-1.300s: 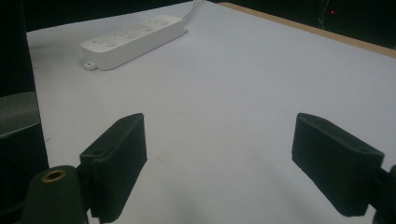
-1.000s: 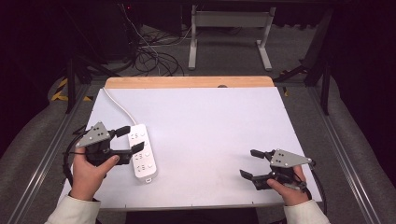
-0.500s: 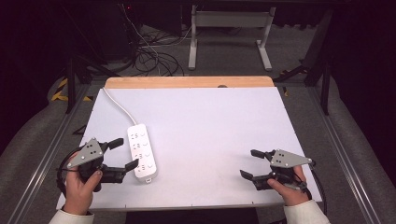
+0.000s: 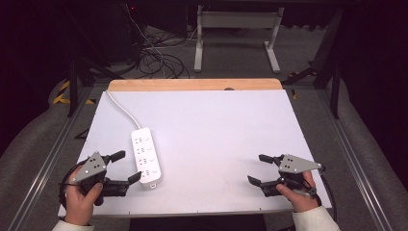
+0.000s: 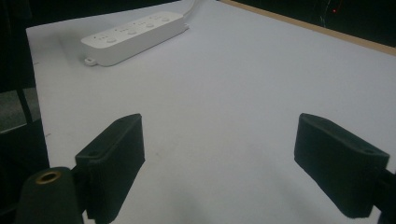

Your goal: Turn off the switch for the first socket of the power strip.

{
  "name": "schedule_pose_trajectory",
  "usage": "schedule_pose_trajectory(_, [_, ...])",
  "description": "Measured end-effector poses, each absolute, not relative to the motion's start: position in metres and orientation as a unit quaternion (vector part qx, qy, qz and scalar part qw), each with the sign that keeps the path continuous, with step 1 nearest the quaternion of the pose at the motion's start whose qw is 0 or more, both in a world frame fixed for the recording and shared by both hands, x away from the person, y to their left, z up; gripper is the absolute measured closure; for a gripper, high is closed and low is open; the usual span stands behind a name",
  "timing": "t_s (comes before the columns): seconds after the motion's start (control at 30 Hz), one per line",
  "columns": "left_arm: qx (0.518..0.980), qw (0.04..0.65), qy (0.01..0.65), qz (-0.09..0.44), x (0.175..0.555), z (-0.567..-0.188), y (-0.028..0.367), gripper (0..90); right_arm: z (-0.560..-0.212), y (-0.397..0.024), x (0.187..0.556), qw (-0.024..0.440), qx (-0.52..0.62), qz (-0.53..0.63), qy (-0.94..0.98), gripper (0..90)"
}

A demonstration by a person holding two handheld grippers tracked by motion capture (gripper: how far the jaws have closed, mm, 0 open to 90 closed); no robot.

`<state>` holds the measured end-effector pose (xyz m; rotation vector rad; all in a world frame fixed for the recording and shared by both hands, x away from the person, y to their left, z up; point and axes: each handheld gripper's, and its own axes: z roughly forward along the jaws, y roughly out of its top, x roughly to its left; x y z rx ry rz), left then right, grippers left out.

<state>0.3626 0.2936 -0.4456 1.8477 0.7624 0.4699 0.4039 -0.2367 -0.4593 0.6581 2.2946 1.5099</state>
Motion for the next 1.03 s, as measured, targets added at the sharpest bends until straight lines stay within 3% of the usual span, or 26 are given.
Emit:
schedule_pose_trajectory(0.5, [0.77, 0.525, 0.322, 0.166, 0.364, -0.476, 0.302, 4.4, -0.461, -0.238, 0.405, 0.156, 0.229, 0.526, 0.804, 16.0])
schedule_pose_trajectory(0.77, [0.785, 0.479, 0.335, 0.203, 0.363, -0.489, 0.305, 6.1, -0.463, -0.238, 0.406, 0.156, 0.232, 0.521, 0.807, 16.0])
schedule_pose_trajectory(1.03, [0.774, 0.505, 0.336, 0.183, 0.362, -0.487, 0.307, 5.5, -0.466, -0.239, 0.407, 0.155, 0.238, 0.519, 0.806, 15.9])
